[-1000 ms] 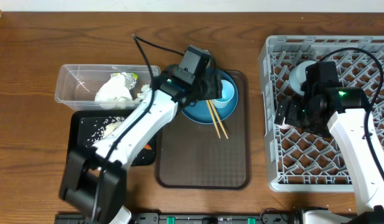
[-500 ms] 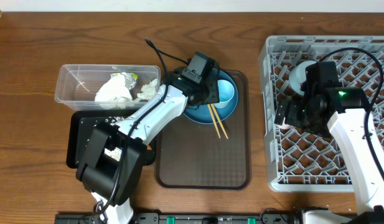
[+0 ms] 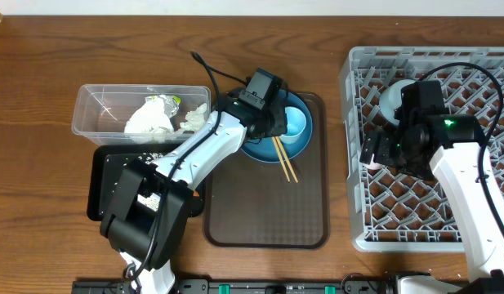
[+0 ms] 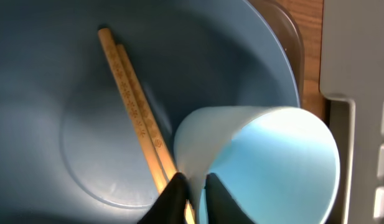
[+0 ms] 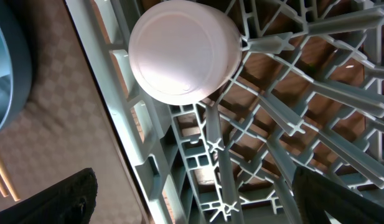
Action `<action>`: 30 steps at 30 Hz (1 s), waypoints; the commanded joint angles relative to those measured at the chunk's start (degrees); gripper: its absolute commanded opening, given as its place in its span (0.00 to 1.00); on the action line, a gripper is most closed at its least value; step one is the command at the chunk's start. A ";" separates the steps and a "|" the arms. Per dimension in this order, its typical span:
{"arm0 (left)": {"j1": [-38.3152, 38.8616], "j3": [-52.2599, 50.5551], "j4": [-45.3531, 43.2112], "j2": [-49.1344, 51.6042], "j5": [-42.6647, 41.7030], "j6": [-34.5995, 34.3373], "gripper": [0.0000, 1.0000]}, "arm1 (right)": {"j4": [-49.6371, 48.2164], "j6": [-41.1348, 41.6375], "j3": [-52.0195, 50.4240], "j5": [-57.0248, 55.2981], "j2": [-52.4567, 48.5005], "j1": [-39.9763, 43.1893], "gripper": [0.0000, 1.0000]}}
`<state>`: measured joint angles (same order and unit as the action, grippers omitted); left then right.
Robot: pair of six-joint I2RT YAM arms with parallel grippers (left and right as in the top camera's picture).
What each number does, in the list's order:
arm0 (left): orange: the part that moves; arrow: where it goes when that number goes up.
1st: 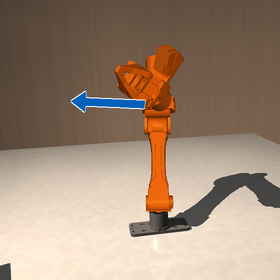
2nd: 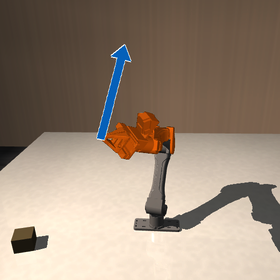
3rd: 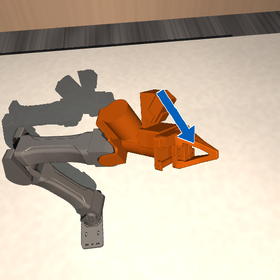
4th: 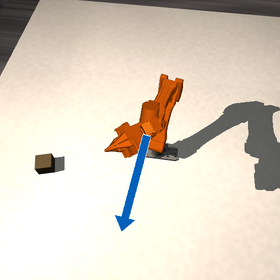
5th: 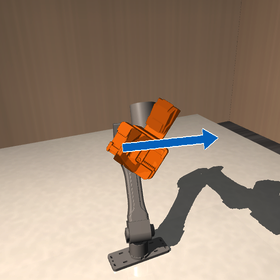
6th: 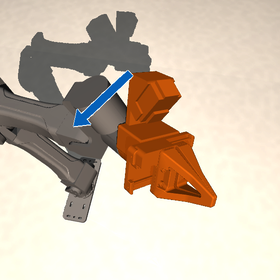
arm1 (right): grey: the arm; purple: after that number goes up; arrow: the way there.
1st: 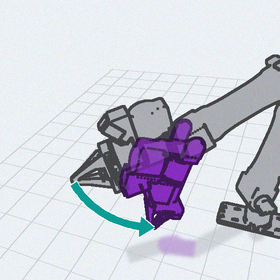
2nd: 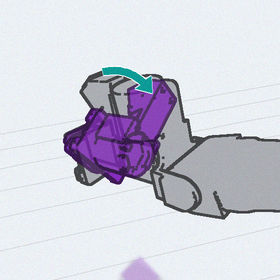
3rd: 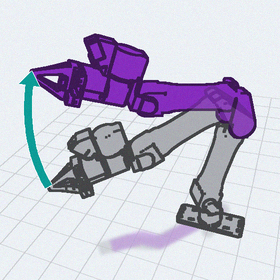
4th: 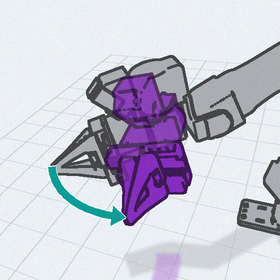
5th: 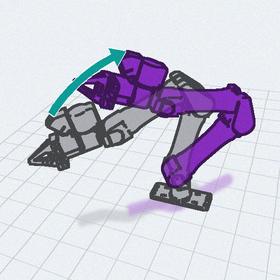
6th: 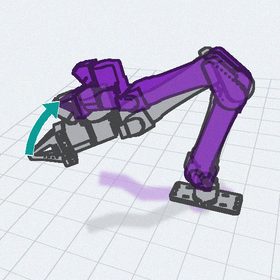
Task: Sort waste into correct bins and load items into the dishwasher rack
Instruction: 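Reach the left gripper to the light-blue cup and grasp it, then lift the light-blue cup and pass it toward the right gripper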
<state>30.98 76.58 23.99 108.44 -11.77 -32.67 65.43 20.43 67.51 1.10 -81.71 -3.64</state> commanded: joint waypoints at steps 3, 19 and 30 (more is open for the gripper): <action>0.13 0.02 0.37 0.57 0.52 0.39 0.11 | 0.00 0.76 0.63 0.28 -0.28 -0.90 0.99; -7.26 0.04 -0.26 -4.57 -15.17 -0.66 0.06 | -0.04 0.76 0.63 0.44 -0.28 -0.90 0.99; -17.25 0.04 0.37 -7.08 -56.08 5.84 0.06 | 2.43 -5.07 0.63 5.79 -0.28 -0.90 0.99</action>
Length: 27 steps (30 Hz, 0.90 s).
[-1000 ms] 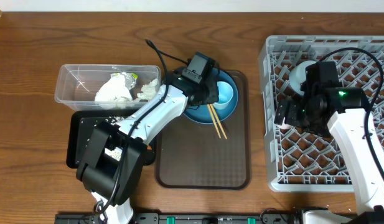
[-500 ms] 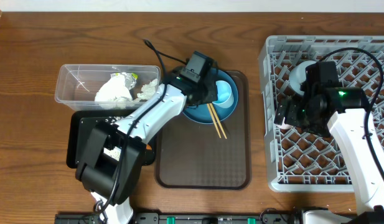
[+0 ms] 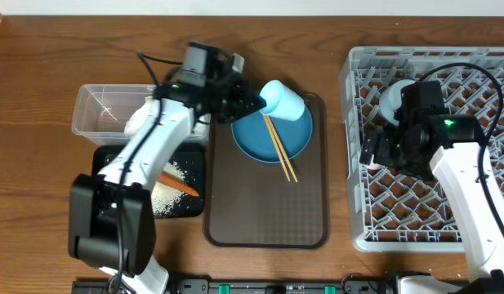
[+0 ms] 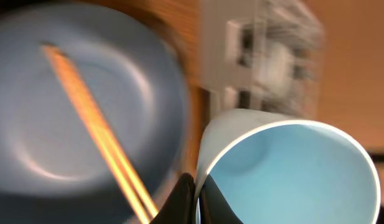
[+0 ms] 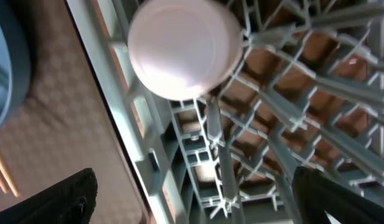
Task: Sort waste into correct bins and load items into the dishwasher rack
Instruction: 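Lift the light-blue cup and pass it toward the right gripper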
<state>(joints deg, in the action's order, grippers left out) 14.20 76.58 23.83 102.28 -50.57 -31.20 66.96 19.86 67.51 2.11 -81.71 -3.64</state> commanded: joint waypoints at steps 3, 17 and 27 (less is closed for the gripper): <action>-0.52 0.04 2.49 -0.92 -21.73 6.14 0.06 | 1.18 -22.05 0.63 22.75 -0.22 -0.87 0.96; 1.18 0.04 10.88 -0.92 -27.69 12.39 0.07 | 7.37 -54.31 0.63 53.81 4.42 0.46 0.99; 7.69 0.04 16.00 -0.92 -27.69 16.20 0.06 | 5.97 -55.12 0.63 54.10 4.61 0.46 0.99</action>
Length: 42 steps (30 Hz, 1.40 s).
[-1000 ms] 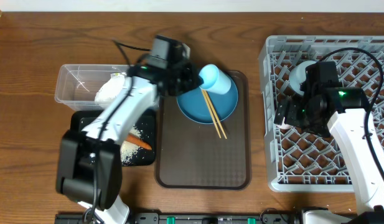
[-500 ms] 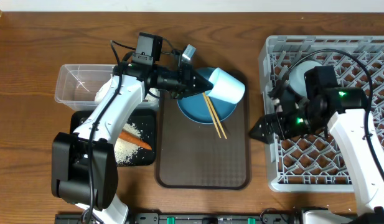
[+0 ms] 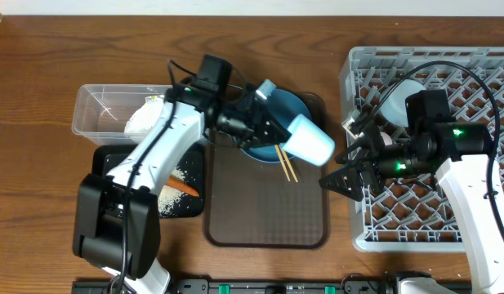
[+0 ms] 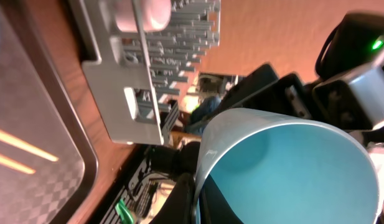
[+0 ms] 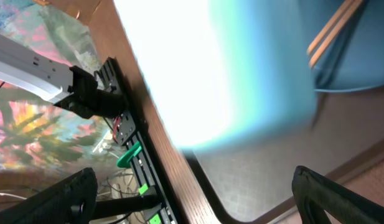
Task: Sort waste into correct bins and load items into the dishwasher rack
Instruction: 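Lift the light-blue cup and pass it toward the right gripper, then grasp the light-blue cup with the right gripper, release left gripper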
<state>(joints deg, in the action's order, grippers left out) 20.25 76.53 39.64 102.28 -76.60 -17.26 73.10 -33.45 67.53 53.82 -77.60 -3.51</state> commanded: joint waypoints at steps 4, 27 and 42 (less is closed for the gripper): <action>3.98 0.07 0.20 -0.92 -1.64 2.23 0.06 | -0.13 -1.81 0.61 2.36 0.50 0.33 0.99; 4.57 0.07 0.96 -0.92 3.32 2.23 0.13 | -0.11 -1.79 0.61 2.12 0.50 0.33 0.41; 8.24 0.07 13.70 -0.92 17.62 6.36 0.15 | -1.16 -1.77 0.61 1.90 0.50 0.33 0.21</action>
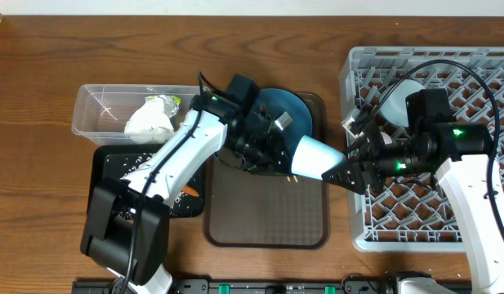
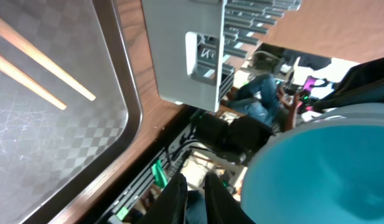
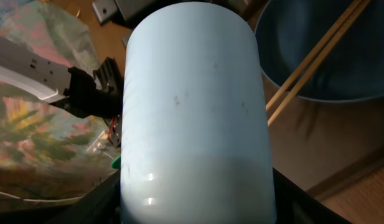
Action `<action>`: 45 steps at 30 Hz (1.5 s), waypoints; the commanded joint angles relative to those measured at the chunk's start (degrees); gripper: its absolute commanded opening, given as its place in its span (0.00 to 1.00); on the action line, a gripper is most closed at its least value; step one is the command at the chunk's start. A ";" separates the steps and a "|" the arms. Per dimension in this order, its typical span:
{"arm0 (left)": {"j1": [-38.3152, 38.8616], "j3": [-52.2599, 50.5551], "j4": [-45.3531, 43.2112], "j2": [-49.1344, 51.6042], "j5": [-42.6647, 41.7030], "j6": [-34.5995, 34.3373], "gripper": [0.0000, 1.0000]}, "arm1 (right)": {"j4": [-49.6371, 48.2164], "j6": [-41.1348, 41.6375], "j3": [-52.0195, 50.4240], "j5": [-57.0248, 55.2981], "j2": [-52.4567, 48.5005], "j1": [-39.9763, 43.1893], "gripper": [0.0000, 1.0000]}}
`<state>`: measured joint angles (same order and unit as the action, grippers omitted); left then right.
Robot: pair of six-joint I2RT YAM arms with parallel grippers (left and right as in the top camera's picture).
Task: Sort waste into correct bins and load items into the dishwasher rack
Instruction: 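Grasp the light-blue cup with the right gripper, release left gripper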
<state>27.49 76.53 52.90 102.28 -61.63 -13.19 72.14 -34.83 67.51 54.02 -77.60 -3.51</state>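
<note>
A light blue cup (image 1: 315, 158) hangs on its side above the brown tray (image 1: 268, 216), between the two grippers. My right gripper (image 1: 350, 174) is shut on its closed end, and the cup (image 3: 195, 112) fills the right wrist view. My left gripper (image 1: 276, 155) sits at the cup's open end. In the left wrist view its fingers (image 2: 193, 190) stand slightly apart with nothing between them, and the cup's rim (image 2: 328, 168) is beside them. A dark blue bowl (image 1: 286, 110) with two chopsticks (image 3: 310, 62) rests on the tray.
The grey dishwasher rack (image 1: 480, 73) stands at the right with a white cup (image 1: 396, 96) upside down in it. A clear bin (image 1: 113, 110) with crumpled paper is at the far left. In front of it is a black bin (image 1: 104, 175) with food scraps.
My right gripper was open just beside the cup and is now shut on it. My left gripper has let go of the rim and sits lower over the tray.
My left gripper pinched the rim of the cup lying in the blue bowl while the right waited over the rack. Then the cup was up off the bowl, then held out toward the open right gripper. Now the right gripper holds it.
</note>
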 commanded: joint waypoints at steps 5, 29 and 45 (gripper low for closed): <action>2.78 0.07 0.46 -0.92 4.37 2.25 0.15 | -0.37 -0.37 0.63 1.68 0.50 0.33 0.19; 9.66 0.07 4.02 -0.92 14.80 2.25 0.15 | -0.52 0.72 0.63 0.63 0.50 0.33 0.19; 15.34 0.07 7.50 -0.92 19.45 2.21 0.15 | -3.93 5.05 0.66 0.61 0.50 1.36 0.18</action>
<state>40.77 76.31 60.34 102.30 -40.99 -11.84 68.95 -31.00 67.55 56.01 -76.97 -2.00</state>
